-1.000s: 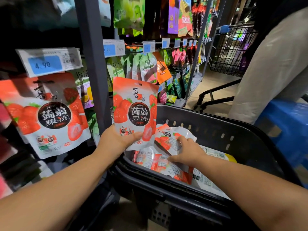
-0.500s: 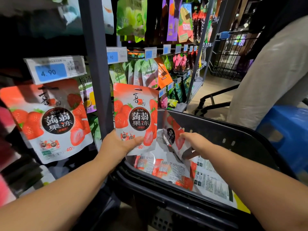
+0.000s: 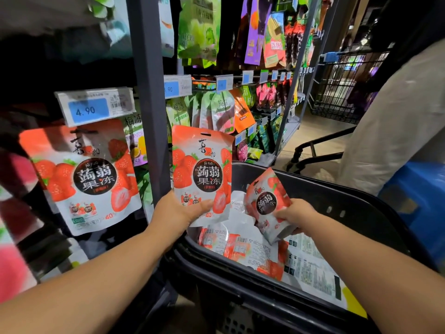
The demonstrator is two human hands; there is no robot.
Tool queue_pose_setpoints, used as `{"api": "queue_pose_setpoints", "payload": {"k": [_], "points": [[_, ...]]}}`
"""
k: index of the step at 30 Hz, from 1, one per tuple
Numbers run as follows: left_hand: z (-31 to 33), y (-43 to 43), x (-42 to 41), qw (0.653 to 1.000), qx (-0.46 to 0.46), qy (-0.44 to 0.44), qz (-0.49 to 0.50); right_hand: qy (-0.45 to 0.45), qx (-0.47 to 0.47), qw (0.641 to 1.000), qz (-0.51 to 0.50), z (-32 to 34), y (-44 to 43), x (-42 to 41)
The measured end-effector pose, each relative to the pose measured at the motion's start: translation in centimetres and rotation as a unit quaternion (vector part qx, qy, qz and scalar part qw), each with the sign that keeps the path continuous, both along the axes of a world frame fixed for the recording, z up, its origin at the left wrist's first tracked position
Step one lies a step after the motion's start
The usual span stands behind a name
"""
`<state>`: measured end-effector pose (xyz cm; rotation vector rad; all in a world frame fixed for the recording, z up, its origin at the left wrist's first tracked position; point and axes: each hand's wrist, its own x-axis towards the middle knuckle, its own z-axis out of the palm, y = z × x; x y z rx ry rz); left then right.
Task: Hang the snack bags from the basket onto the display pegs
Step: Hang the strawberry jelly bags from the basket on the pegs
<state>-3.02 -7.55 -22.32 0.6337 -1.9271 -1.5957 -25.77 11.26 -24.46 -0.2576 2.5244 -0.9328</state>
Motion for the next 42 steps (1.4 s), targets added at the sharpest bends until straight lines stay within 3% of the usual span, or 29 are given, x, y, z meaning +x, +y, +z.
{"api": "queue_pose_setpoints", "payload": {"k": [2,5,12,18,24,29,42], "points": [[0.0,0.1,0.0,1.0,0.015,0.012,0.003,-0.038,-0.128,0.991,-0.035,0.1,0.4,-0.6],[-0.2,0.0,0.0,0.999,0.024,0.021,0.005,-0.114,-0.318,0.941,-0.04,1.0,1.1,-0.4],[0.2,0.9,0.1,0.999,0.011,0.024,0.035,-0.229,-0.471,0.847,0.088,4.4,1.1,2.4],[2.1,1.7,1.2,0.998,-0.043,0.028,0.034,-0.23,-0.453,0.841,0.187,5.8,-1.4,6.5],[3.6,0.5,4.0,0.996,-0.075,0.008,0.051,-0.207,-0.441,0.854,0.181,6.4,-4.1,10.2],[3.2,-0.3,7.9,0.991,-0.091,-0.022,0.092,-0.208,-0.444,0.836,0.245,6.5,-5.6,13.2],[1.9,-1.6,13.7,0.986,0.038,-0.007,0.162,-0.204,-0.413,0.837,0.295,5.6,-8.5,15.1]]}}
